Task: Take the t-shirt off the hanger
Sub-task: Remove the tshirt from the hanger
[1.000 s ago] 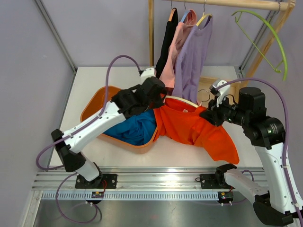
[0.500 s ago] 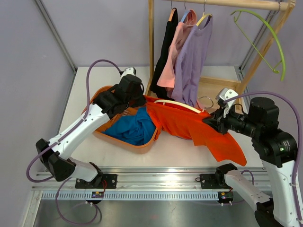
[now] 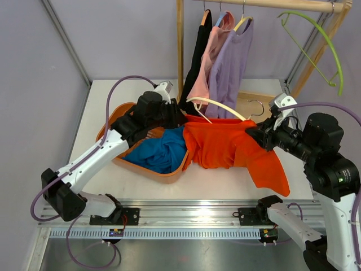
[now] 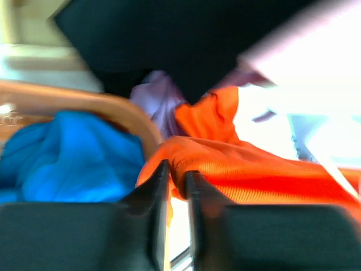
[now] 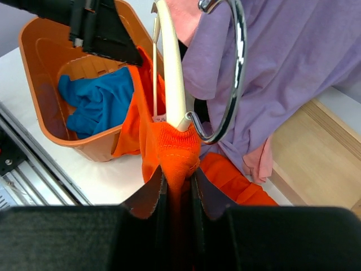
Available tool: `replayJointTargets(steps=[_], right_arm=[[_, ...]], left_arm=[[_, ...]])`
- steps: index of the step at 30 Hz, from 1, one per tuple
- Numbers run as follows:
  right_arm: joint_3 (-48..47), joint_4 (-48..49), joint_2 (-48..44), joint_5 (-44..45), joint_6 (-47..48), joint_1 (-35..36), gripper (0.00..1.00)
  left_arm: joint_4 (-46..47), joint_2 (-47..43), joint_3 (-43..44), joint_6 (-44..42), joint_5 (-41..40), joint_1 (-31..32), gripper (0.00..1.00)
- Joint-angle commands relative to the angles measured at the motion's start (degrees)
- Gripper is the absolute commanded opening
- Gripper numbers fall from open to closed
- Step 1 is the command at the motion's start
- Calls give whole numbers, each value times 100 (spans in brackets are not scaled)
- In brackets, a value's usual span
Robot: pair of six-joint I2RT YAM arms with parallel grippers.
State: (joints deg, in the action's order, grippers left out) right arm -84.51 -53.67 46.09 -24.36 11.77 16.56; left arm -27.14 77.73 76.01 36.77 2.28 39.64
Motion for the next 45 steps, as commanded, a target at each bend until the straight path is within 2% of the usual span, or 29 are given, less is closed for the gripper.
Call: replayJointTargets(steps=[1,2,3,5,6,7,10,15,17,21,25,27,32,34,37,41,42,43,44,45], right_arm=[[-189,393,-29,256,27,-12,0],[-189,323,-29,213,201,-12,0],[-197,270,-38,204,307,-12,0],[-241,94,-38,204,640,-12,0],[-276,15,23,177,747,-12,0],[-329,-203,76,177,826,-12,0],[-584,-791,330,-226,1265,-12,0],[-830,-1900,848,-1684,2925,-12,0],[-1075,-2690,1112,-2236,3993,-12,0],[-1567,-3395,1771,-2617,4921,-12,0],[-2042,-3799,2386,-2855,5388,-12,0],[-2262,-4010,2606,-2969,5695,-12,0],[-2254,-4020,2599,-3242,5872,-12,0],[-2210,-4020,2581,-3259,5881,-12,0],[-2149,-4011,2572,-3286,5846,-12,0],[-2017,-3862,2572,-3365,5530,-12,0],[-1973,-3801,2537,-3356,5442,-12,0],[-1921,-3591,2528,-3260,5311,-12,0],[-1798,-3476,2511,-3181,5014,-12,0],[-1684,-3205,2485,-2954,4567,-12,1]], left_arm=[[1525,-486,-314,-557,1325,-97,33],[1736,-548,-393,-627,1849,-97,48],[2042,-610,-472,-810,2063,-97,69],[2151,-829,-473,-1153,2598,-96,81],[2064,-926,-447,-1599,2628,-88,83],[2011,-1040,-386,-1803,2654,-96,90],[1511,-1418,-79,-2866,2725,-97,95],[351,-1315,668,-4649,3365,-88,97],[0,-1121,993,-4907,3942,-88,96],[-90,-752,1083,-5181,4912,52,95],[-564,-330,1267,-5496,4844,719,95],[-749,-259,1285,-5663,4353,913,94],[-486,-197,1118,-5707,2378,1195,84],[-293,-215,1057,-5664,1979,1195,81],[58,-250,907,-5611,1784,1195,69],[147,-101,898,-5506,1942,1195,34],[147,-66,907,-5471,1969,1195,14],[138,-31,907,-5453,2021,1195,5],[69,-13,942,-5435,2126,1195,0],[-19,5,977,-5400,2223,1195,0]])
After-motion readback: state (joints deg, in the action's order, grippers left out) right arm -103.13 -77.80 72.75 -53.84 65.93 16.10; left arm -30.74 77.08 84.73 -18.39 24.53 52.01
